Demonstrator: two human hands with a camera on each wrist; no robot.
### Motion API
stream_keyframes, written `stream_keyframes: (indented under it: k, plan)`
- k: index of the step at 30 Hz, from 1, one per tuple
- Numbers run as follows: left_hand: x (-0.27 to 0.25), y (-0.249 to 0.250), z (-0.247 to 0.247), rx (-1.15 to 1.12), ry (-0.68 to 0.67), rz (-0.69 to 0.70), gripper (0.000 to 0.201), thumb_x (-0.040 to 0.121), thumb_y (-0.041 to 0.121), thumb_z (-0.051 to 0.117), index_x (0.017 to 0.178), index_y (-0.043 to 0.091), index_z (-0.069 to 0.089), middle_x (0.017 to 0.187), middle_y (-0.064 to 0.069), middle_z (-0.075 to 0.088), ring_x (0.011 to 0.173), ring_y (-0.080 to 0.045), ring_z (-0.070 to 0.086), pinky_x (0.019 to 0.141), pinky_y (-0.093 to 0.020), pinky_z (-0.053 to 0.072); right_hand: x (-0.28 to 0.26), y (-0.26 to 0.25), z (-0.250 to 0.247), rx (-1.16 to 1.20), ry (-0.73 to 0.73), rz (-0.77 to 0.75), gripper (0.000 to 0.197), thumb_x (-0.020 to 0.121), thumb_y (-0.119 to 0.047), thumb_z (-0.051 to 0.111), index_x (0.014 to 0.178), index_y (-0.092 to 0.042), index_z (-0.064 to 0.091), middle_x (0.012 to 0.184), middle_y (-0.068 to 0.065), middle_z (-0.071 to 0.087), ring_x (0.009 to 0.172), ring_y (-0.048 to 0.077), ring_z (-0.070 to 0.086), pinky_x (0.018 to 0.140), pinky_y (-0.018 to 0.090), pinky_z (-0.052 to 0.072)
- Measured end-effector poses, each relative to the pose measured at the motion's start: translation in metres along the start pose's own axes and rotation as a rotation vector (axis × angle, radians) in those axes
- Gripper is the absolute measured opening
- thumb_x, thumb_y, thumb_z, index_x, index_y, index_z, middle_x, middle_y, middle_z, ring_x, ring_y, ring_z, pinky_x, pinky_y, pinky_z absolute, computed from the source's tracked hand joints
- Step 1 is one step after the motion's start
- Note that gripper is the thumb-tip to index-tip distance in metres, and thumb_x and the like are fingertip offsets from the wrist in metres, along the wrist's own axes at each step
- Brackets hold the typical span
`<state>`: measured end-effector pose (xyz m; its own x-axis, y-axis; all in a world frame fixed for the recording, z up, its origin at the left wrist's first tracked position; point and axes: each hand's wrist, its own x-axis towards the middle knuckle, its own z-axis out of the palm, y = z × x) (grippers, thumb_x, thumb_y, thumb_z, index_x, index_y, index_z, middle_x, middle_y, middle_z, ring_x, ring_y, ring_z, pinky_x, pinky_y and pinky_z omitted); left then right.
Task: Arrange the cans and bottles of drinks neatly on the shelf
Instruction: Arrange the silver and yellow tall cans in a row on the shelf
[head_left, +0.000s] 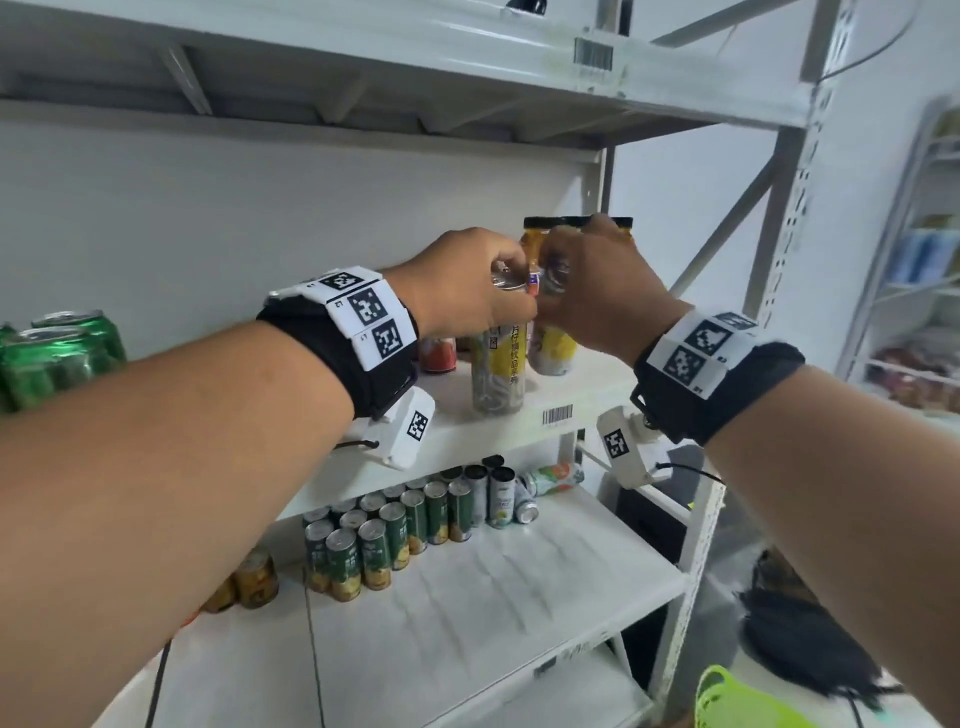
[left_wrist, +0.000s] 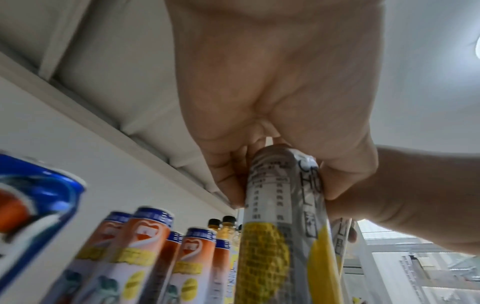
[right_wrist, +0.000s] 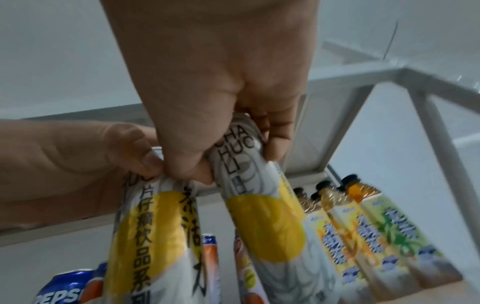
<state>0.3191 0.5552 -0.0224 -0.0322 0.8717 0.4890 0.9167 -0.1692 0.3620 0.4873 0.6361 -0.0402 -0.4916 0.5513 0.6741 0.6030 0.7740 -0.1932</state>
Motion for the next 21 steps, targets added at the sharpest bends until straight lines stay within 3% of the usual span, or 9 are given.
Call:
stream_keyframes:
  k: [2, 6, 9, 15, 18, 21]
  plan:
    - [0.004, 0.012, 0.009, -0.021, -0.031, 0.057, 0.033, 0.079, 0.043, 0.081, 0.107, 0.028, 0.075, 0.100, 0.015, 0.069, 0.090, -0.001, 0.065, 0.078, -0.027, 0.056, -0.014, 0.008, -0.016, -0.059, 0.018, 0.077, 0.045, 0.076, -0.040, 0.086, 0.109, -0.017, 0.065, 0.109, 0.008, 0.050, 0.091, 0.027, 0.054, 0.075, 0.032, 0.044]
    - [0.010, 0.036, 0.037, -0.040, -0.115, 0.164, 0.037, 0.078, 0.039, 0.084, 0.112, 0.027, 0.075, 0.102, 0.010, 0.069, 0.090, -0.007, 0.066, 0.080, -0.029, 0.055, -0.050, 0.028, -0.040, -0.176, -0.036, 0.221, 0.041, 0.078, -0.033, 0.081, 0.108, -0.013, 0.062, 0.106, 0.011, 0.058, 0.091, 0.027, 0.053, 0.072, 0.035, 0.044]
    - [0.010, 0.052, 0.070, -0.046, -0.215, 0.228, 0.038, 0.077, 0.036, 0.085, 0.113, 0.027, 0.075, 0.101, 0.013, 0.067, 0.089, 0.002, 0.060, 0.079, -0.029, 0.054, -0.088, 0.047, -0.046, -0.241, -0.109, 0.323, 0.041, 0.079, -0.034, 0.079, 0.110, -0.013, 0.063, 0.105, 0.009, 0.060, 0.092, 0.027, 0.055, 0.074, 0.037, 0.049]
    - [0.010, 0.082, 0.164, -0.092, -0.400, 0.291, 0.038, 0.074, 0.035, 0.087, 0.109, 0.027, 0.074, 0.097, 0.014, 0.067, 0.089, -0.002, 0.063, 0.075, -0.025, 0.053, -0.157, 0.102, -0.041, -0.293, -0.228, 0.459, 0.042, 0.080, -0.037, 0.081, 0.111, -0.015, 0.064, 0.103, 0.006, 0.061, 0.087, 0.022, 0.057, 0.065, 0.033, 0.045]
    - [0.015, 0.093, 0.219, -0.109, -0.465, 0.291, 0.039, 0.073, 0.032, 0.088, 0.108, 0.027, 0.074, 0.097, 0.013, 0.067, 0.088, 0.001, 0.061, 0.075, -0.026, 0.052, -0.184, 0.144, -0.032, -0.291, -0.275, 0.507, 0.042, 0.080, -0.038, 0.082, 0.110, -0.015, 0.065, 0.101, 0.006, 0.061, 0.088, 0.024, 0.059, 0.073, 0.039, 0.055]
    - [0.023, 0.107, 0.276, -0.116, -0.518, 0.250, 0.040, 0.073, 0.030, 0.089, 0.110, 0.026, 0.075, 0.103, 0.007, 0.071, 0.093, -0.010, 0.067, 0.081, -0.028, 0.056, -0.210, 0.193, -0.019, -0.259, -0.328, 0.541, 0.037, 0.079, -0.037, 0.082, 0.104, -0.016, 0.065, 0.097, 0.004, 0.061, 0.083, 0.023, 0.060, 0.072, 0.039, 0.057]
